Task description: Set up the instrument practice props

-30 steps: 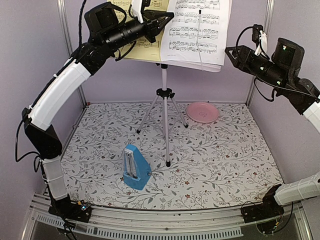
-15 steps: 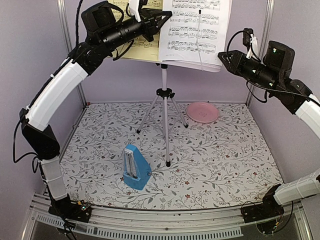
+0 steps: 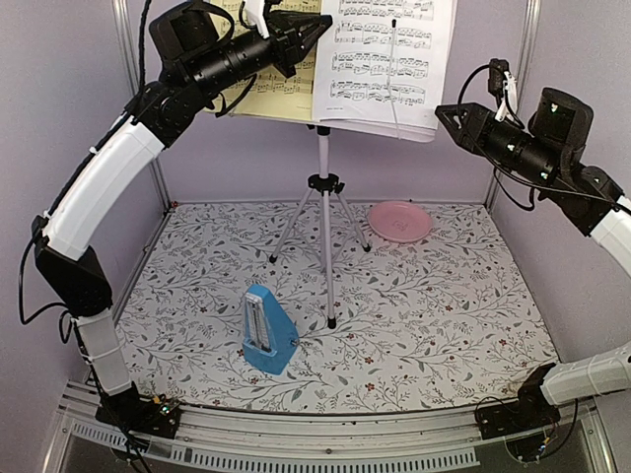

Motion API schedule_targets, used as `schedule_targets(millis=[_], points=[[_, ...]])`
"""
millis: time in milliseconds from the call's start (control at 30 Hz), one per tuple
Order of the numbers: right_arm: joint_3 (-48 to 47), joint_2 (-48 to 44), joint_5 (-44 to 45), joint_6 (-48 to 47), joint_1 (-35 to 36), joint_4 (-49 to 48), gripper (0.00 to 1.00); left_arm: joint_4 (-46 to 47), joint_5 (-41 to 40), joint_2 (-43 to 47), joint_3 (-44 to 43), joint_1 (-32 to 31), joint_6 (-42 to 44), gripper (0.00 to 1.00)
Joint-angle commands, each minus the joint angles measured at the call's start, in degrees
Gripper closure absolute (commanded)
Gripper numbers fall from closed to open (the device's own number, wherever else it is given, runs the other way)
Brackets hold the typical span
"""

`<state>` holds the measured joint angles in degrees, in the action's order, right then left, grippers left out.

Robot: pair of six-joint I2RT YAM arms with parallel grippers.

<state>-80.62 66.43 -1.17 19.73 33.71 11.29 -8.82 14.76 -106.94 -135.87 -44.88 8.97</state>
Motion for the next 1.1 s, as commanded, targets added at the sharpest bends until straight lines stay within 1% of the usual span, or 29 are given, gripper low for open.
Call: schedule_targets(millis=[0, 100, 300, 500, 833, 1067], points=[[-0.3, 0.5, -1.3, 0.5, -0.1, -2.2, 0.68, 0.9, 0.5, 0.4, 0.5, 0.0, 0.4, 0.91], [-1.0, 1.3, -0.2, 0.7, -0.1, -2.3, 0.66, 0.9, 0.5, 0.4, 0.6, -0.1, 0.3, 0.91], [-2.6, 3.2, 0.9, 0.7, -0.2, -2.2, 0.58, 0.6, 0.8, 0.4, 0.7, -0.1, 0.4, 0.91], [-3.3, 2.9, 0.4, 0.2, -0.2, -2.4, 0.58, 0.8, 0.8, 0.1, 0.7, -0.1, 0.7, 0.91], [-5.1, 0.9, 4.4, -3.2, -0.2, 0.7, 0.58, 0.9, 1.3, -0.4, 0.6, -0.1, 0.7, 0.95], [-5.8, 1.4, 4.9, -3.8, -0.2, 1.3, 0.51, 1.0, 1.5, -0.6, 0.6, -0.1, 0.5, 0.95]])
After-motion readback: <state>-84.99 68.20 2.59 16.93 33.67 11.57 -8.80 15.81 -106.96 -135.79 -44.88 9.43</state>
